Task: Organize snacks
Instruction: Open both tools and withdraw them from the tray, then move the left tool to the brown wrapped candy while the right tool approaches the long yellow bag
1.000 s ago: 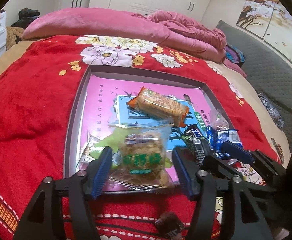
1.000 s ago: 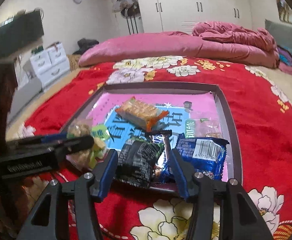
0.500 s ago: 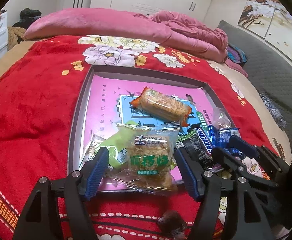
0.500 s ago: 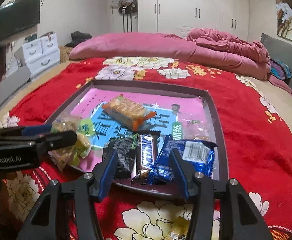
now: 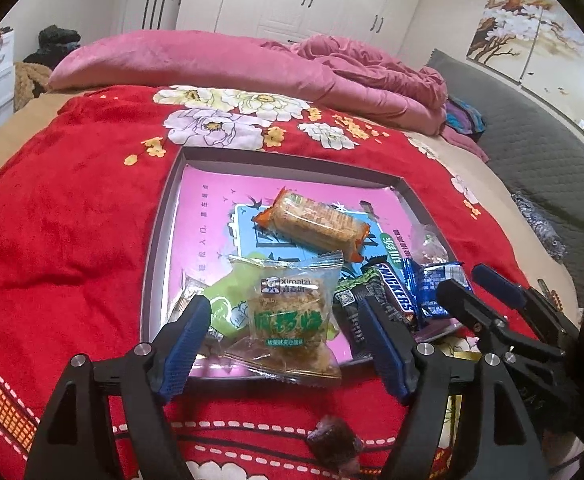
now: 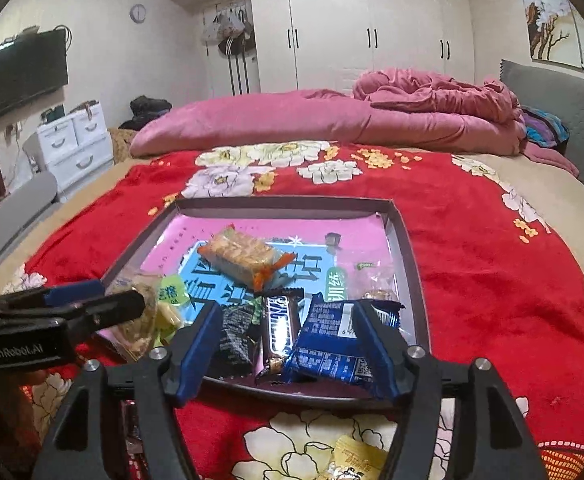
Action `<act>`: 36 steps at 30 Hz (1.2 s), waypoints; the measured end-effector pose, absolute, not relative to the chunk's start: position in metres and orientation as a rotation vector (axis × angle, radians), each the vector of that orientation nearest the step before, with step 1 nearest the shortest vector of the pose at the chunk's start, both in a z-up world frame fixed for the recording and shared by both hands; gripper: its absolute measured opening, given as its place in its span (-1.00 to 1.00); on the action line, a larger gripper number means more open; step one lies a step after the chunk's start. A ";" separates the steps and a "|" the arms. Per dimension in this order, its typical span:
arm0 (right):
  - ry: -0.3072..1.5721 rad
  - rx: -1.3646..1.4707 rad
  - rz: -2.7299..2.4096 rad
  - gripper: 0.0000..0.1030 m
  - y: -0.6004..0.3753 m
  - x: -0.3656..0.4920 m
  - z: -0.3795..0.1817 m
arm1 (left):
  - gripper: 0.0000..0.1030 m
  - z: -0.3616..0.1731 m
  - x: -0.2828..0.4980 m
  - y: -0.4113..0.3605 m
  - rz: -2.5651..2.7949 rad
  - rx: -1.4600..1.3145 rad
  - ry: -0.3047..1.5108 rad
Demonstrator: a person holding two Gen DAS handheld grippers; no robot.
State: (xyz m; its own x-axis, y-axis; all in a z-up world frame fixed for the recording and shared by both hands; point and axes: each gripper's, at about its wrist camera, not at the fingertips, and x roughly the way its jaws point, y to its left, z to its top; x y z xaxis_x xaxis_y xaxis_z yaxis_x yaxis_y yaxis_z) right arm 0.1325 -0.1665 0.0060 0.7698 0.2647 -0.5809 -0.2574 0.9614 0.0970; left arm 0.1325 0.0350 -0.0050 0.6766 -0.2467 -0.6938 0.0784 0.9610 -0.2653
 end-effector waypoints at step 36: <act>0.791 0.204 0.200 0.47 -0.209 0.077 -0.005 | 0.52 -0.011 0.082 0.018 -0.212 -0.203 0.920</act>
State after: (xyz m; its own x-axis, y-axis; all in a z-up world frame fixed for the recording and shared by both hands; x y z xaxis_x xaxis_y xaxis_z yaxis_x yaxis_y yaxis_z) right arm 0.0771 -0.2087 -0.0049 0.6861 0.2529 -0.6822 -0.1008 0.9616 0.2552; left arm 0.0819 0.0185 -0.0112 0.5880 -0.2668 -0.7635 0.0939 0.9602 -0.2632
